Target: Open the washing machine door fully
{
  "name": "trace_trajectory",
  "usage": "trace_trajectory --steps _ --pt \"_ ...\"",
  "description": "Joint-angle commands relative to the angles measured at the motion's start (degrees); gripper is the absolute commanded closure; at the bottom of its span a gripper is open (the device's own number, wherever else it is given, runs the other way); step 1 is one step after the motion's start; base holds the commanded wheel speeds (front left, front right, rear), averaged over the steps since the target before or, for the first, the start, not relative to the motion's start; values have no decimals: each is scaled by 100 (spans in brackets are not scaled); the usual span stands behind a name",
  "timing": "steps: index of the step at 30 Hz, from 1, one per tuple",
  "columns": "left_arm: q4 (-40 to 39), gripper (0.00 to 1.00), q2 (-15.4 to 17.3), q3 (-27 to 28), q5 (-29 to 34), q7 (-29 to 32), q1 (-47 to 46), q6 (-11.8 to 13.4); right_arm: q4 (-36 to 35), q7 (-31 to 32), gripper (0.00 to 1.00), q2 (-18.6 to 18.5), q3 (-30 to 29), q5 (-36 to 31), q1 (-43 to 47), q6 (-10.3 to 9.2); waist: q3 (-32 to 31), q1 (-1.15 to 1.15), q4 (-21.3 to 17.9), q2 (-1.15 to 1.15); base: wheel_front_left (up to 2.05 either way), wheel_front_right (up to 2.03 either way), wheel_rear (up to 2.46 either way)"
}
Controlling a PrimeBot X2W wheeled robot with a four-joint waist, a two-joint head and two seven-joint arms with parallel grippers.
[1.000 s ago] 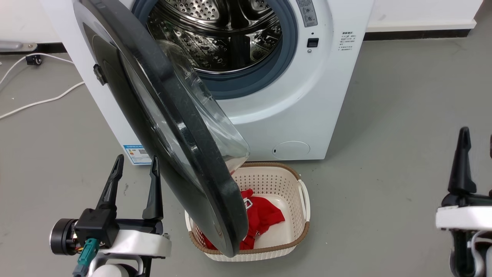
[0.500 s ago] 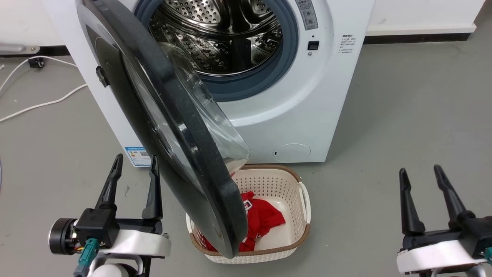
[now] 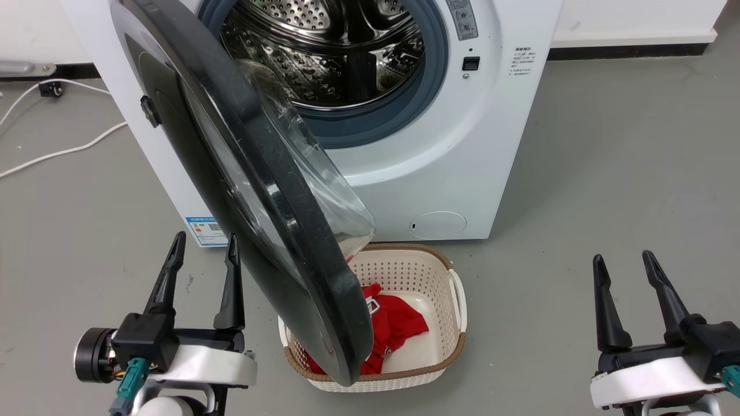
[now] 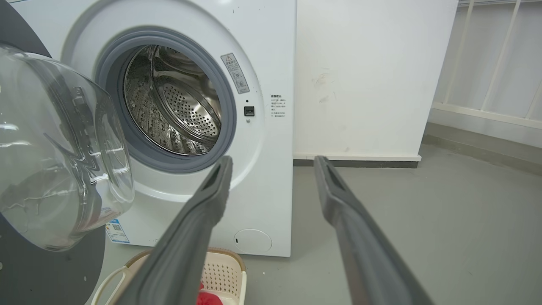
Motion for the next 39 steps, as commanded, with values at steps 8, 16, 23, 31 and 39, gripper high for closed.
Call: trace_trajectory --steps 8,16,23,31,39 --pt "9 100 0 19 -120 -12 -52 -75 92 -64 0 16 -10 89 -121 -4 9 0 11 0 0 0 0" --pt "-598 100 -1 72 -126 -12 -186 4 137 -78 0 17 -17 139 -125 -4 -1 0 25 0 0 0 0" --pt "-1979 100 -1 12 -25 -12 -424 169 172 -82 0 17 -26 197 -148 -4 1 0 26 0 0 0 0" --pt "-3313 100 27 -533 184 -8 -653 -53 236 -87 0 17 3 244 -161 -4 16 0 3 0 0 0 0" --pt "-2872 100 281 -2096 -26 -7 -281 -267 309 -89 0 17 17 302 -121 -4 -21 0 5 0 0 0 0"
